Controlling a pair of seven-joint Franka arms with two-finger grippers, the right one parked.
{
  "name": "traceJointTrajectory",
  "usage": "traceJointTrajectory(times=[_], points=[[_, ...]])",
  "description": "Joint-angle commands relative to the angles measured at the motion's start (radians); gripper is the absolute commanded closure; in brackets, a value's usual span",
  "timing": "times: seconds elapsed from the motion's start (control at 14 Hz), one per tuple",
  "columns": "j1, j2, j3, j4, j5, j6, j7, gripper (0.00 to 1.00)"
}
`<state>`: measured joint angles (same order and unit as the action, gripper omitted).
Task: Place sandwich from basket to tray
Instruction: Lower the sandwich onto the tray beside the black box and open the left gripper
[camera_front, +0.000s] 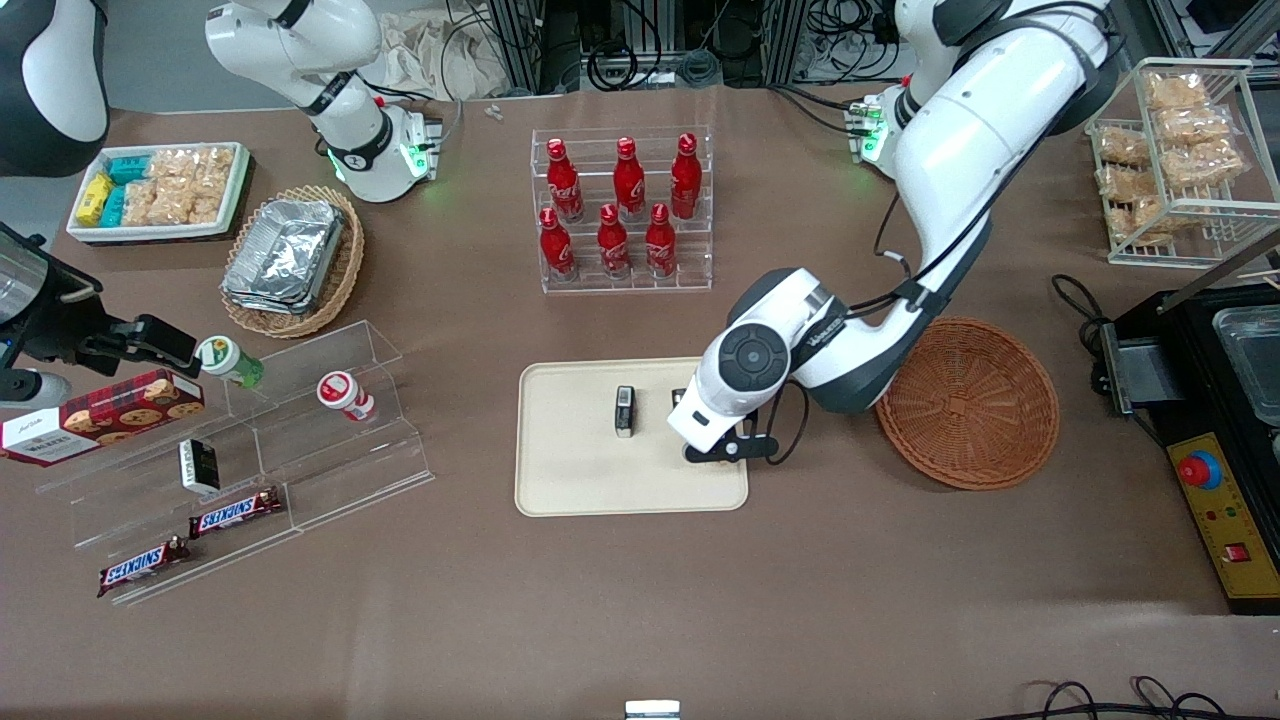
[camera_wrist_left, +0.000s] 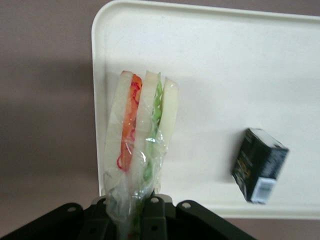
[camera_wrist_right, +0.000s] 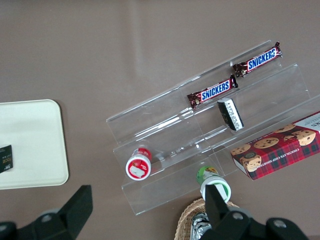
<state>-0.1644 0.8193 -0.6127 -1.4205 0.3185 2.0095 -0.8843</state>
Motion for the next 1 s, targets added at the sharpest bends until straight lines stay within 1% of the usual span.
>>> traceJointTrajectory(times=[0.0,0.29,0.36,0.43,0.5,0.71,0.93], points=[[-0.02,0.052,0.019,0.046,0.022,0.015,-0.03,1.0],[-0.024,0.073,0.051,0.046,0.024,0.026,-0.042,1.0],[-0.024,0.076,0.051,0.045,0.024,0.049,-0.039,0.75],[-0.024,0.077,0.053,0.045,0.024,0.057,-0.038,0.3],[-0.024,0.073,0.053,0.043,0.025,0.058,-0.033,0.0],[-0.026,0.058,0.051,0.048,0.021,0.057,-0.039,0.0],[-0.023,-0.006,0.048,0.051,0.008,0.034,-0.08,0.0]])
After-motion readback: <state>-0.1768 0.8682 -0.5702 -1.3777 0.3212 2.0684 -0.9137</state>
